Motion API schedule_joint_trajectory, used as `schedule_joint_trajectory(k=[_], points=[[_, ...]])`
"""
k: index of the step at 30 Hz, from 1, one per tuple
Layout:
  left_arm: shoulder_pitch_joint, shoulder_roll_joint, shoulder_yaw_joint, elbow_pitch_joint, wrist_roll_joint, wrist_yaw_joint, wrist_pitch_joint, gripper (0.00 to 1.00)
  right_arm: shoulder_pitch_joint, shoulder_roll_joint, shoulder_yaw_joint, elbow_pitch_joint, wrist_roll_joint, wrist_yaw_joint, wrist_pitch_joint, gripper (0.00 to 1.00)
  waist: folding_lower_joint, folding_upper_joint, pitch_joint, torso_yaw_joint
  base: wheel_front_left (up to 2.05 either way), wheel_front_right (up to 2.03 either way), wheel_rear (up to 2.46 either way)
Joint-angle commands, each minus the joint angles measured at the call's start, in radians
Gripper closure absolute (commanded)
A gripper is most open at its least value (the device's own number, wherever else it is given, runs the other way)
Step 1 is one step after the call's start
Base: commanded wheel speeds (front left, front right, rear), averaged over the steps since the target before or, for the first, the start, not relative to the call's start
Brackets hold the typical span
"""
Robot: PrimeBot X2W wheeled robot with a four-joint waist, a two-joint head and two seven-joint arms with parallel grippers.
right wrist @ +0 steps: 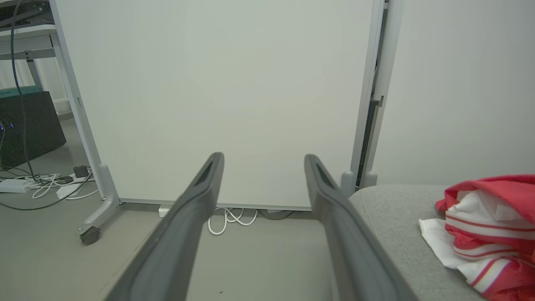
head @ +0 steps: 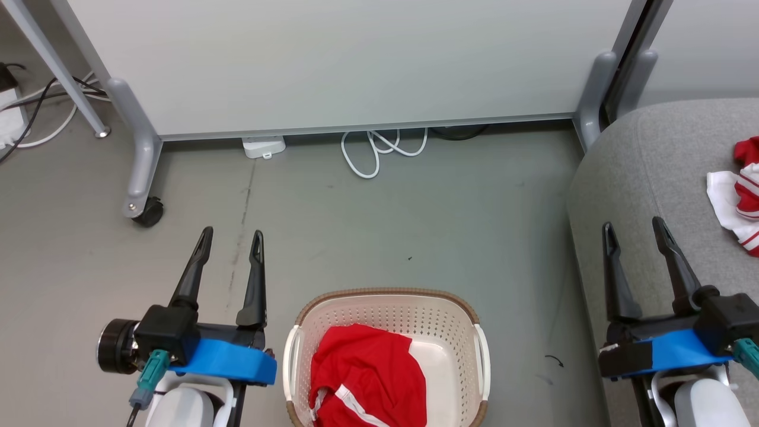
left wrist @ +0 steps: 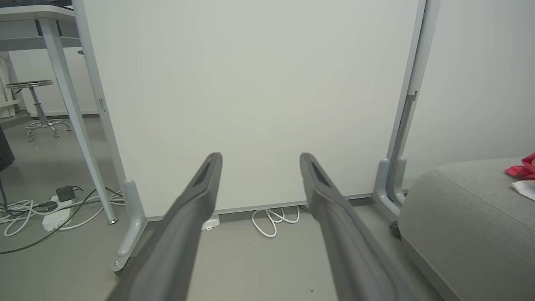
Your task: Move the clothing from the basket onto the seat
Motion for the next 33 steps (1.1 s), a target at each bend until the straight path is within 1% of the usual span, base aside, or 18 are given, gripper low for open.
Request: schedule_joint_trajectory(k=[1,8,20,28,31,33], points=[[0.010,-0.001,0.010,0.002,0.006,-0.004,-0.003,0.00,0.019,0.001,-0.001,0.003,0.014,0.000,-0.004,0.00,0.0002,-0.0001,-0.004,0.001,0.00,0.00,0.00],[0.041,-0.009,0.036,0.004,0.020,-0.016,-0.003,0.00,0.052,0.001,0.003,0.016,0.035,0.000,-0.004,0.00,0.0002,-0.0001,-0.017,0.004,0.00,0.00,0.00],[0.035,-0.018,0.054,0.012,0.036,-0.027,-0.003,0.00,0.050,0.002,0.010,0.025,0.056,0.000,-0.004,0.00,0.0002,-0.0001,-0.016,0.000,0.00,0.00,0.00],[-0.034,-0.012,0.009,0.058,0.042,-0.036,-0.003,0.00,0.014,0.001,0.008,0.013,0.048,0.000,-0.004,0.00,0.0002,-0.0001,0.028,-0.009,0.00,0.00,0.00],[-0.090,0.000,-0.026,0.100,0.036,-0.040,-0.003,0.00,-0.011,0.001,0.009,0.004,0.042,0.000,-0.004,0.00,0.0002,-0.0001,0.061,-0.021,0.00,0.00,0.00],[-0.130,0.015,-0.068,0.144,0.031,-0.039,-0.003,0.00,-0.030,0.001,0.012,-0.002,0.038,0.000,-0.004,0.00,0.0002,-0.0001,0.088,-0.032,0.00,0.00,0.00]])
